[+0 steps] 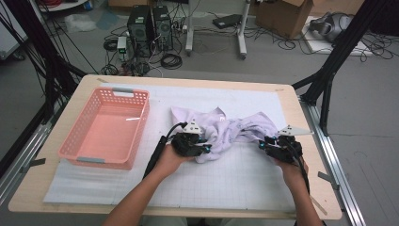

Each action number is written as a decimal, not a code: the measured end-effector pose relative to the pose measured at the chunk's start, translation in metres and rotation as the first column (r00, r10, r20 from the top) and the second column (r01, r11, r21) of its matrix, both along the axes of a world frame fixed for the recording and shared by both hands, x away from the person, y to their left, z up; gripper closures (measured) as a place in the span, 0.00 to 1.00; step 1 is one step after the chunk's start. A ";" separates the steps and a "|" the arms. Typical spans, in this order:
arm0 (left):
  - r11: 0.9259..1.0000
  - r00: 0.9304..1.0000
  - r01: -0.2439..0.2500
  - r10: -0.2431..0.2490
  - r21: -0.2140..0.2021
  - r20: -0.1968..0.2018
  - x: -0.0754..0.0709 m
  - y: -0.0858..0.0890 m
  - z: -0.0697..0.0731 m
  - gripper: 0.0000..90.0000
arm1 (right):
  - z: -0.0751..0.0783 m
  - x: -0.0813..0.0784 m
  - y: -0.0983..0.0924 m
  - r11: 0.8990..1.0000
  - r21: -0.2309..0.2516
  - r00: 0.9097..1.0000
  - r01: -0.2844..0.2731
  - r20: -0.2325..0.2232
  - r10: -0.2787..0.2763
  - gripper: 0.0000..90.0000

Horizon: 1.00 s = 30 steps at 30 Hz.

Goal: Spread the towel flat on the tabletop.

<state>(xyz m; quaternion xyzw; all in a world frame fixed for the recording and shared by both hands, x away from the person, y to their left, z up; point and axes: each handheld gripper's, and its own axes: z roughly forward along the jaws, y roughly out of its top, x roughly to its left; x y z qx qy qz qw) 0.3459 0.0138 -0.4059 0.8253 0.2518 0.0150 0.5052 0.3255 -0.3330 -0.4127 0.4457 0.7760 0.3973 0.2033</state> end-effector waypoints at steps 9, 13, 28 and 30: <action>0.952 0.997 -0.065 0.052 -0.301 -0.050 0.007 -0.003 0.032 0.82 | 0.006 -0.002 -0.017 0.993 0.053 0.994 0.108 0.021 -0.110 0.70; 0.921 0.964 -0.259 0.266 -0.290 -0.016 0.026 0.013 0.031 0.82 | 0.008 -0.003 -0.018 0.992 0.074 0.994 0.105 0.027 -0.107 0.69; 0.877 0.875 -0.461 0.475 -0.136 0.096 0.051 0.032 0.013 0.80 | -0.012 0.012 0.057 0.983 -0.033 0.983 -0.180 -0.030 0.179 0.67; 0.876 0.875 -0.463 0.477 -0.136 0.089 0.052 0.034 0.012 0.80 | -0.020 0.020 0.063 0.982 -0.134 0.991 -0.134 -0.031 0.131 0.58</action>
